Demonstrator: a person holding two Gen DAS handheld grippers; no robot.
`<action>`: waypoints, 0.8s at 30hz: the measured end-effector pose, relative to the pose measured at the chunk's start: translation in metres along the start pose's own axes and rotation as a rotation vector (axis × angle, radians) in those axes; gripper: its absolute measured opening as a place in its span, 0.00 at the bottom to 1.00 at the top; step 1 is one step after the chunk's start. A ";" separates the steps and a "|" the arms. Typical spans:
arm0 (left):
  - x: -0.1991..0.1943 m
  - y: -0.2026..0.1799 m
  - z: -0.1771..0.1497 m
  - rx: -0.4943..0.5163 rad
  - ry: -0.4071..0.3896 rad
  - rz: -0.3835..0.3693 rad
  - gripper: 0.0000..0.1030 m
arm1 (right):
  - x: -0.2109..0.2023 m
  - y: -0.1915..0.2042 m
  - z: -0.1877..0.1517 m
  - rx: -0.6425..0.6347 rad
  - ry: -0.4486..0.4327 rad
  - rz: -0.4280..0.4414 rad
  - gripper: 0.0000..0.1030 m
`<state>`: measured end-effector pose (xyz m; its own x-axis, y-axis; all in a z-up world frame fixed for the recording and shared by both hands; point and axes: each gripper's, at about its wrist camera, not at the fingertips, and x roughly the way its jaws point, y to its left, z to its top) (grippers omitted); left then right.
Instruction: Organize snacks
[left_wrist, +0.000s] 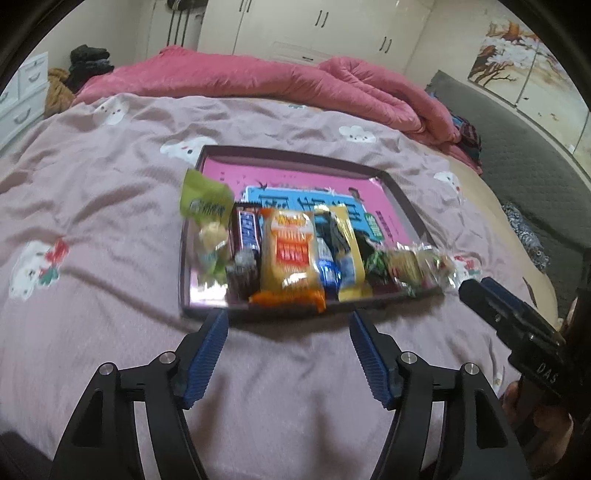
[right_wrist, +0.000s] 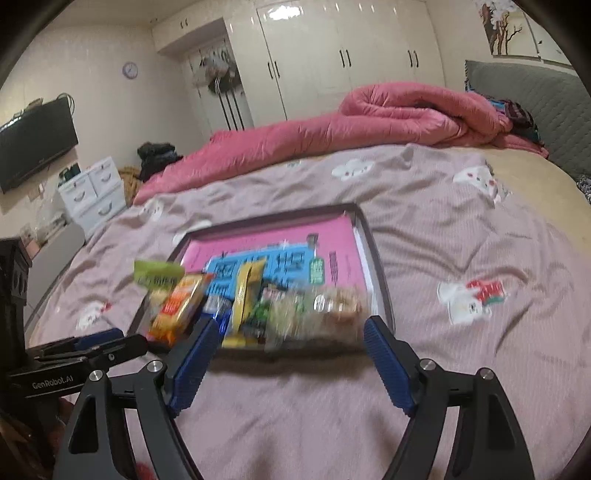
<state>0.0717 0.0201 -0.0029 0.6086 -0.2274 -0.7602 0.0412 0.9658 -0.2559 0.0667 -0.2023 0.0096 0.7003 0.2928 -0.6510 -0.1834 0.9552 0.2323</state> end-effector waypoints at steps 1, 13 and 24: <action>-0.002 -0.002 -0.004 0.001 0.007 0.003 0.70 | -0.002 0.001 -0.003 0.001 0.012 0.001 0.78; -0.019 -0.018 -0.035 0.012 0.052 0.014 0.73 | -0.028 0.014 -0.028 -0.043 0.052 -0.008 0.83; -0.026 -0.020 -0.039 0.013 0.046 0.032 0.73 | -0.035 0.019 -0.032 -0.060 0.046 -0.008 0.86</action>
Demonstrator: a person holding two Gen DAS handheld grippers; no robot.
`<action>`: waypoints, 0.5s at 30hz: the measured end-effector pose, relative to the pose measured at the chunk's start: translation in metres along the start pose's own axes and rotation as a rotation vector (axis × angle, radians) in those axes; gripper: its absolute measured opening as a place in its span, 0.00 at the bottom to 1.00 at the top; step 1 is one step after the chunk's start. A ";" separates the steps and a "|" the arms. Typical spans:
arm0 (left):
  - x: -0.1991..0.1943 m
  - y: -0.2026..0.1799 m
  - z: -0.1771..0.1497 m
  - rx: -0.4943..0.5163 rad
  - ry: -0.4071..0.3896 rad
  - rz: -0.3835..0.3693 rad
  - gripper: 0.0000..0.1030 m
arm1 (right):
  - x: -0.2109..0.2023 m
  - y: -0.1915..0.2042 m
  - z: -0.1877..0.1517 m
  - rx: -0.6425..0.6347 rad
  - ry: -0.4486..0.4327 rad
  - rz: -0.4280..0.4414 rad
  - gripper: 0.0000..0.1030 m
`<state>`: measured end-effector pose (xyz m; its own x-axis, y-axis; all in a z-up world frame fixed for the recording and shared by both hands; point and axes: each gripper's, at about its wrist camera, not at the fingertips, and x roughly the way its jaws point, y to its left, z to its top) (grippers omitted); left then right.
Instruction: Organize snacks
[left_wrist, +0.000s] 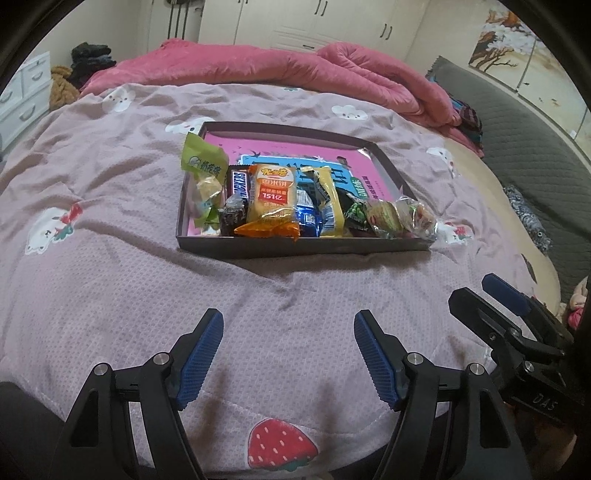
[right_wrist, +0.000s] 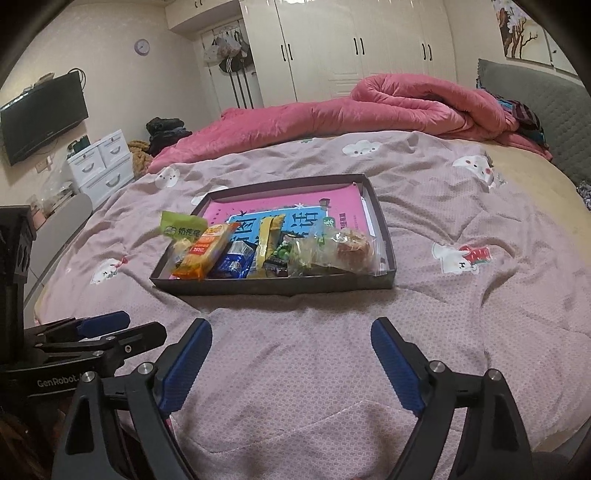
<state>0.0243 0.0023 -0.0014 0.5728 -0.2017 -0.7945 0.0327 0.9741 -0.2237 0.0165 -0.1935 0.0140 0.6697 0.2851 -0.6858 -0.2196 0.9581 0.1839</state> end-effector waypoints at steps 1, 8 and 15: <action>0.000 0.000 0.000 0.000 -0.001 0.003 0.73 | 0.000 0.000 0.000 0.000 0.002 0.000 0.86; -0.001 0.001 0.001 -0.001 -0.008 0.014 0.73 | 0.000 0.003 0.001 -0.011 0.008 0.000 0.87; 0.000 0.001 0.002 0.005 -0.004 0.015 0.73 | 0.001 0.003 0.001 -0.010 0.010 0.001 0.89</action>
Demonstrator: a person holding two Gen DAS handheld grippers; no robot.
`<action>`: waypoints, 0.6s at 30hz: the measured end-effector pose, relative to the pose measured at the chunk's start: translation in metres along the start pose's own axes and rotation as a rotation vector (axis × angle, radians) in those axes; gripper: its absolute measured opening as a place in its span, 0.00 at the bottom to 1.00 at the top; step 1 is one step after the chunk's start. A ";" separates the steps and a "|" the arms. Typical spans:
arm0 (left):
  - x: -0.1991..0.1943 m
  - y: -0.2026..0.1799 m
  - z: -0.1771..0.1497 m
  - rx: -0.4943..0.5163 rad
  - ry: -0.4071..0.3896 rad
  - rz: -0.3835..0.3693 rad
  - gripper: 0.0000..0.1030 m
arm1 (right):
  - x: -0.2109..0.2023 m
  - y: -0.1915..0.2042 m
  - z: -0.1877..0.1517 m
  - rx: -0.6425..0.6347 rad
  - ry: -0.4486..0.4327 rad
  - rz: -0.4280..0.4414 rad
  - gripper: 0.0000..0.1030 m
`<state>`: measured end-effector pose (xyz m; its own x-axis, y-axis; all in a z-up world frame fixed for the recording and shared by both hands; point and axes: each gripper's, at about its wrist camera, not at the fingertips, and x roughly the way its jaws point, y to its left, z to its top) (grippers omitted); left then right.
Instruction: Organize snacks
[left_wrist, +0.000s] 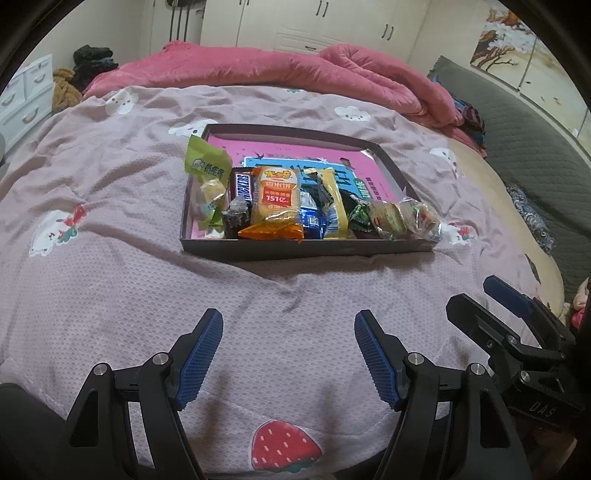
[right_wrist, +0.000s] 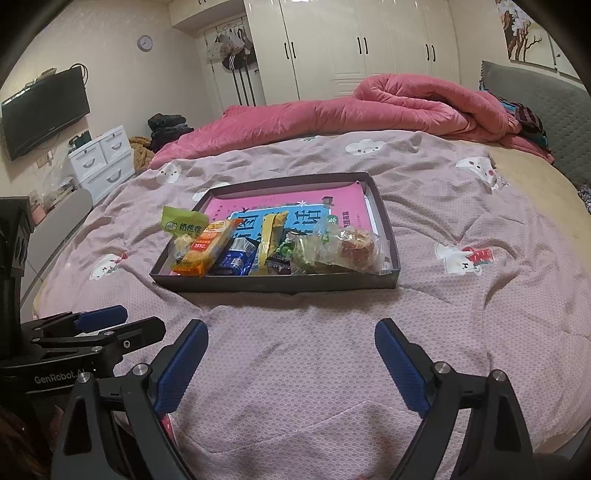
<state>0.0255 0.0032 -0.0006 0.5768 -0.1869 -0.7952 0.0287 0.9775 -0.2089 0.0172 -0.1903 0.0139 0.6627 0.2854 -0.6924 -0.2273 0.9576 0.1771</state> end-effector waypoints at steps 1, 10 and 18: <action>0.000 0.000 0.000 0.000 0.000 0.000 0.73 | 0.000 0.000 0.000 0.000 0.001 0.000 0.89; 0.000 -0.002 0.000 0.005 -0.001 0.006 0.73 | 0.000 0.000 0.000 0.000 0.001 0.000 0.89; -0.001 -0.001 0.000 0.008 -0.003 0.011 0.73 | 0.001 -0.001 -0.001 0.001 0.001 0.000 0.89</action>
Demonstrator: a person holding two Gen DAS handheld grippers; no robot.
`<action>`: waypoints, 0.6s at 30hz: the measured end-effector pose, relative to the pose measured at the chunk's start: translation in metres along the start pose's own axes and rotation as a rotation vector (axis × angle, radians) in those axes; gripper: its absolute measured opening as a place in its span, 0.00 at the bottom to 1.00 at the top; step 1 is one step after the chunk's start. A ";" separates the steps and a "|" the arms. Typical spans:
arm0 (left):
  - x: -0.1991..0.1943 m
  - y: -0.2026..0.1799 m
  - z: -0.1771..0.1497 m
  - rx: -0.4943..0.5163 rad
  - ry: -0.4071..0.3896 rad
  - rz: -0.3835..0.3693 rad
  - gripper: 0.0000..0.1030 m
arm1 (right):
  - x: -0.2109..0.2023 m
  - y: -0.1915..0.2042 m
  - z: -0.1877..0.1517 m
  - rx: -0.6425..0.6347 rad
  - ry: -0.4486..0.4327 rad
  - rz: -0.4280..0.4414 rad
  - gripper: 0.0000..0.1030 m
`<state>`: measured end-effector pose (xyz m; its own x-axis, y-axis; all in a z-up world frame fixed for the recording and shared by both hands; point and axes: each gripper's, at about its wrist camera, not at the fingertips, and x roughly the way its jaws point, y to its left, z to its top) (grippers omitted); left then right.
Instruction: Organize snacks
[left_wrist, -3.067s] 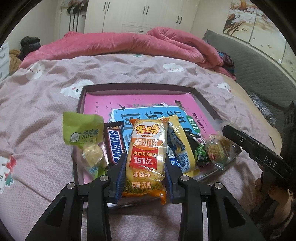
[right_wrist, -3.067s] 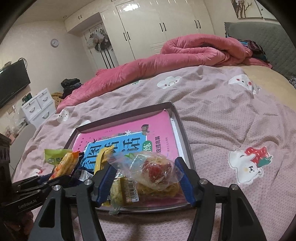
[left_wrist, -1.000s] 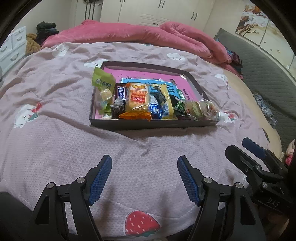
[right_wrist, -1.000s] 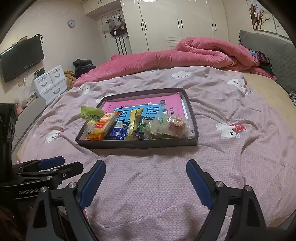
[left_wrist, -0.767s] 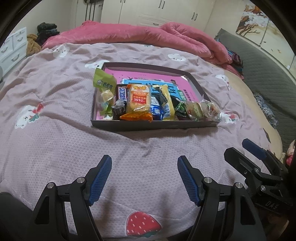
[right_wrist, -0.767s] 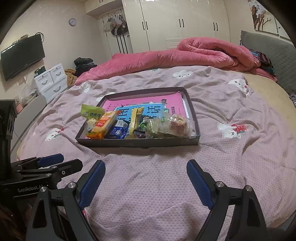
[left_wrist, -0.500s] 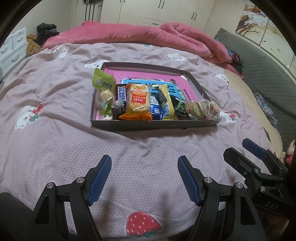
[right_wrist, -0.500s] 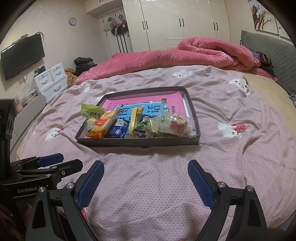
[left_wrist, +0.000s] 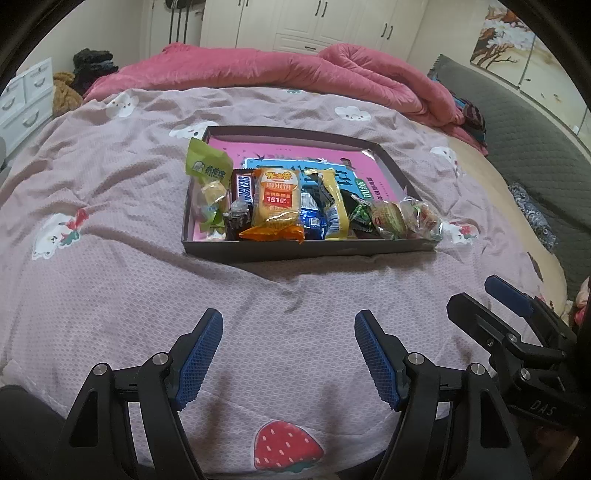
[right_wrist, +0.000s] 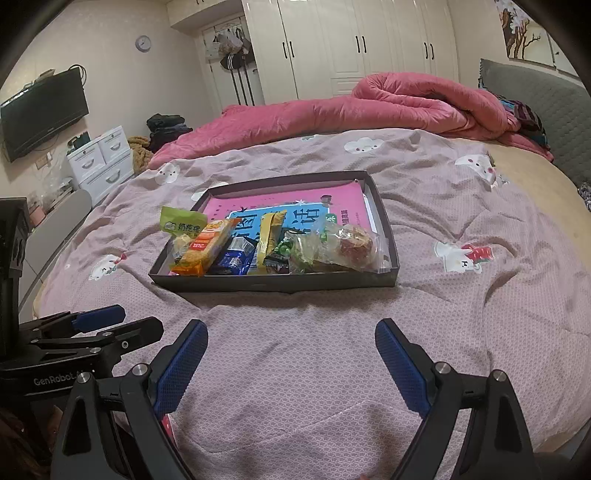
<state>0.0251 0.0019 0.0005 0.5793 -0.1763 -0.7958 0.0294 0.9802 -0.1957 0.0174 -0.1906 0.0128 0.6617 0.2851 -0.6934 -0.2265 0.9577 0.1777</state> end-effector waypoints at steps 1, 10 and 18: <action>0.000 0.000 0.000 0.000 -0.002 0.001 0.73 | 0.000 0.000 0.000 0.001 0.000 0.000 0.89; -0.001 0.000 0.001 0.007 -0.006 0.013 0.73 | 0.001 -0.001 0.000 0.000 0.001 -0.001 0.89; -0.002 0.001 0.001 0.011 -0.010 0.023 0.73 | 0.002 -0.002 -0.001 0.003 0.001 -0.001 0.89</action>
<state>0.0249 0.0035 0.0022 0.5877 -0.1533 -0.7944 0.0250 0.9849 -0.1715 0.0181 -0.1924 0.0105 0.6610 0.2839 -0.6946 -0.2232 0.9582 0.1792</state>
